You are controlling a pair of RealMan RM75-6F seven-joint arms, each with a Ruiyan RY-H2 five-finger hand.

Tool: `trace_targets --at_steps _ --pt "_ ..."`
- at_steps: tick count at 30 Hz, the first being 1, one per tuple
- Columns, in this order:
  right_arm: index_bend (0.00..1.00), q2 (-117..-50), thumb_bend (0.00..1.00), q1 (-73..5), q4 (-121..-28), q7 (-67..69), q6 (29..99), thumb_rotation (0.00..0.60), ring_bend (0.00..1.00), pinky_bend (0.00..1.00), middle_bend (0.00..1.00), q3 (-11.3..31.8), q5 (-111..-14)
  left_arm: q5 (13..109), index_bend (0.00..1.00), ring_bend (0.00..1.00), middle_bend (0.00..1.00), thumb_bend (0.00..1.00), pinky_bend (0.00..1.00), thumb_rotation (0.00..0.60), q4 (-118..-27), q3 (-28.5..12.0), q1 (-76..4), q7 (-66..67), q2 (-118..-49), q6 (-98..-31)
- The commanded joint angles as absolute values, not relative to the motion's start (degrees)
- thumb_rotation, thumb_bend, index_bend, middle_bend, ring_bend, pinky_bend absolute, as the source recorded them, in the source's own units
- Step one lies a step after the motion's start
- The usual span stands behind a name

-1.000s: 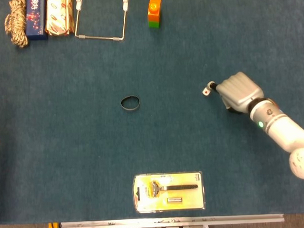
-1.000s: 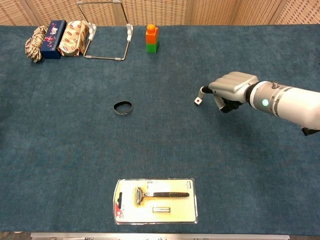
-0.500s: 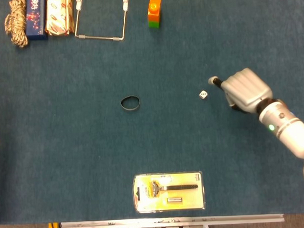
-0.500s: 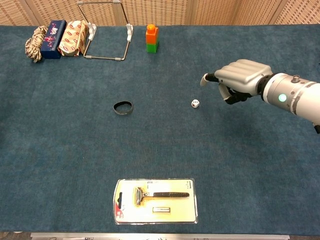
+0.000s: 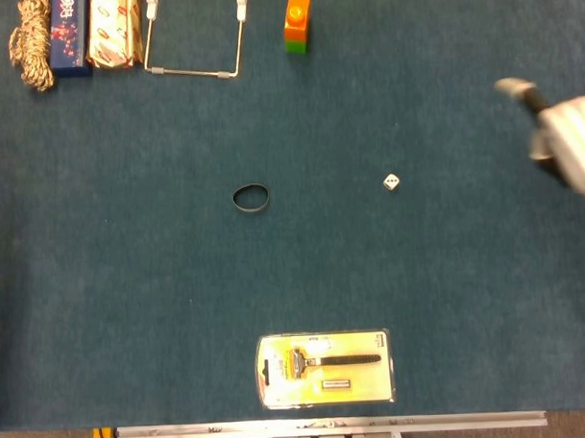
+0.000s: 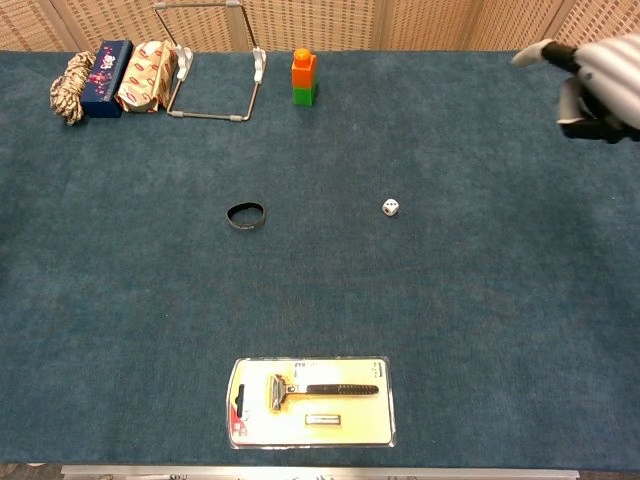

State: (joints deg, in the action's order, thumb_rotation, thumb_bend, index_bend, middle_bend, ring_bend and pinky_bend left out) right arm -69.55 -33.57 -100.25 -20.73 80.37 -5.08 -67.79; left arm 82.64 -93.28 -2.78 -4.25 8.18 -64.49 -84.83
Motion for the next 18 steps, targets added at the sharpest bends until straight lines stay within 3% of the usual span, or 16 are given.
trace_targets --at_steps 1,4,18 --pt "0.19 -67.8 0.24 -28.1 -98.1 -17.8 85.3 0.588 0.41 0.52 0.38 -5.1 -69.9 82.9 0.0 0.01 0.0 0.03 0.0 0.6 -93.4 -2.8 -4.2 8.8 -64.7 -85.1" --pt "0.18 -66.7 0.24 -24.8 -97.6 -17.0 87.6 0.588 0.28 0.37 0.29 -5.0 -69.8 82.9 0.0 0.01 0.0 0.03 0.0 0.6 -93.7 -2.8 -4.2 9.4 -64.9 -85.4" --pt "0.17 -62.4 0.24 -14.1 -102.3 -17.9 91.5 0.589 0.26 0.36 0.28 -6.2 -70.4 84.0 0.0 0.01 0.0 0.03 0.0 0.6 -96.3 -2.9 -3.1 11.6 -65.0 -88.2"
